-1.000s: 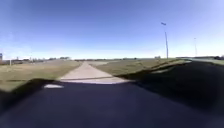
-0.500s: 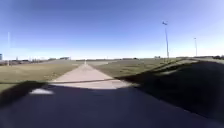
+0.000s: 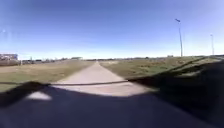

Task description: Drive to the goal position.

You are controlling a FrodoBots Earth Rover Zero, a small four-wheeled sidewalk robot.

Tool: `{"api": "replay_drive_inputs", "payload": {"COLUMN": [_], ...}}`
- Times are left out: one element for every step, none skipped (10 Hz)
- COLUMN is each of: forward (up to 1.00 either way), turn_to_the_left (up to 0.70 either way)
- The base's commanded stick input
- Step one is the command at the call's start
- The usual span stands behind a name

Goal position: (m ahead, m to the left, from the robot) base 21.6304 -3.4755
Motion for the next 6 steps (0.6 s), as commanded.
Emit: {"api": "replay_drive_inputs", "payload": {"forward": [1.00, 1.00, 1.00, 1.00, 1.00, 1.00], "turn_to_the_left": [0.00, 0.00, 0.00, 0.00, 0.00, 0.00]}}
